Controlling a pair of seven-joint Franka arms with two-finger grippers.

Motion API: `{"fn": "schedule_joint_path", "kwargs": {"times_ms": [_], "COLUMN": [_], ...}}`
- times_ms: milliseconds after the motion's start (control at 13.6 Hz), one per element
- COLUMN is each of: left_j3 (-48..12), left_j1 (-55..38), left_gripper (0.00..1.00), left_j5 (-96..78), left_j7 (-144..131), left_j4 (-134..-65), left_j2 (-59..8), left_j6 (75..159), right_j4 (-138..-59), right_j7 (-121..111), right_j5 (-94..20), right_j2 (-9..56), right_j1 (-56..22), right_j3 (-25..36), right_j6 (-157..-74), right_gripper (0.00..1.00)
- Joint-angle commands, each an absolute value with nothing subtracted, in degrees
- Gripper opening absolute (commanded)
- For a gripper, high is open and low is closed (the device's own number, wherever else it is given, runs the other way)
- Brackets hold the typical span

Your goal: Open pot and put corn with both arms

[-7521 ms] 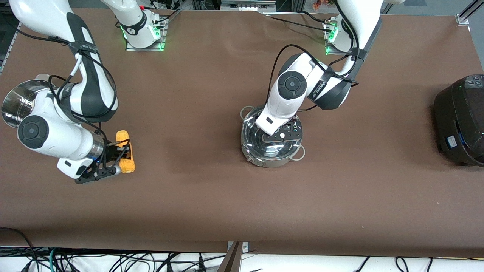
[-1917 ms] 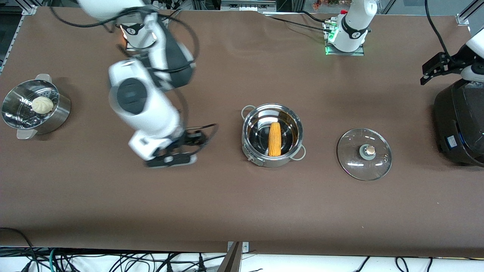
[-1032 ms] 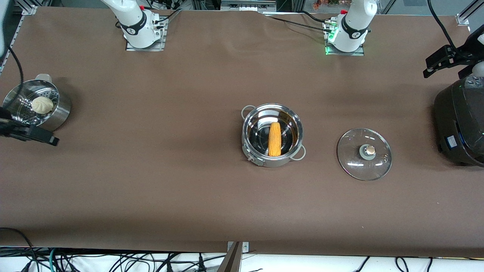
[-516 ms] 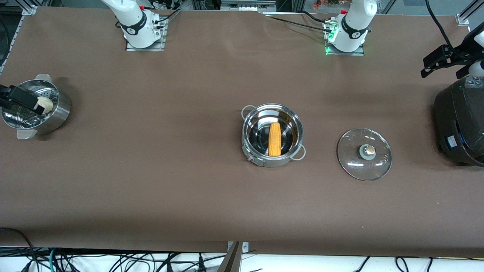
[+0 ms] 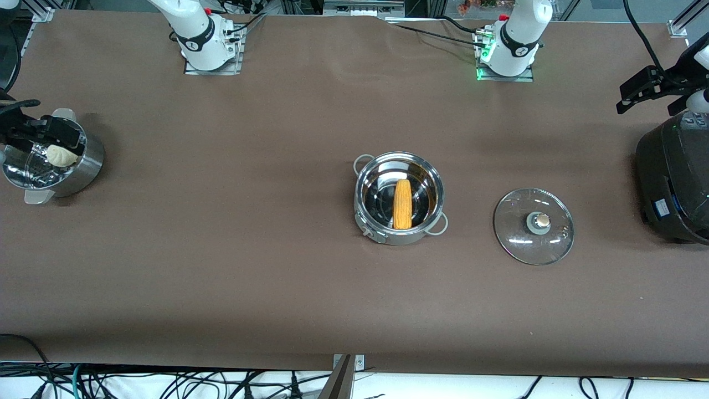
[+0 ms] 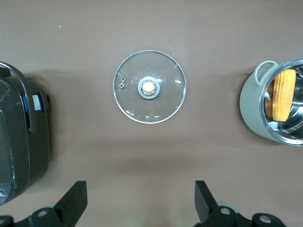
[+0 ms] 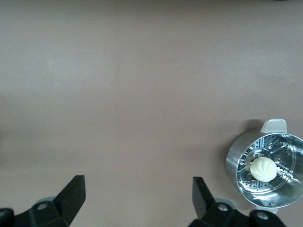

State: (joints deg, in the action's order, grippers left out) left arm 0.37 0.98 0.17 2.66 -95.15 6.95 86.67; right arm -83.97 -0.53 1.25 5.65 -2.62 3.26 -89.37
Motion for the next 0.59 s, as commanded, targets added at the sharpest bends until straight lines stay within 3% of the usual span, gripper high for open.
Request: {"fn": "schedule_joint_path", "kwargs": {"times_ms": [0, 516], "left_j3": [0.26, 0.26], "left_j1": [0.88, 0.88], "left_gripper": [1.0, 1.0], "left_j5": [1.32, 1.32], "left_j7": [2.11, 2.11], "left_j4": [-93.25, -93.16], "left_j2": [6.06, 6.06], "left_j6": [85.17, 85.17], "right_j4": [-86.14, -84.9], "right_j7": [-1.85, -1.85], "right_j5": [2.02, 2.02], "right_j2": [3.69, 5.62], "right_j1": [-1.93, -1.93], "right_j3": [1.06, 0.97], "right_j6": [-87.63, -86.92], "right_gripper": [1.0, 1.0]}}
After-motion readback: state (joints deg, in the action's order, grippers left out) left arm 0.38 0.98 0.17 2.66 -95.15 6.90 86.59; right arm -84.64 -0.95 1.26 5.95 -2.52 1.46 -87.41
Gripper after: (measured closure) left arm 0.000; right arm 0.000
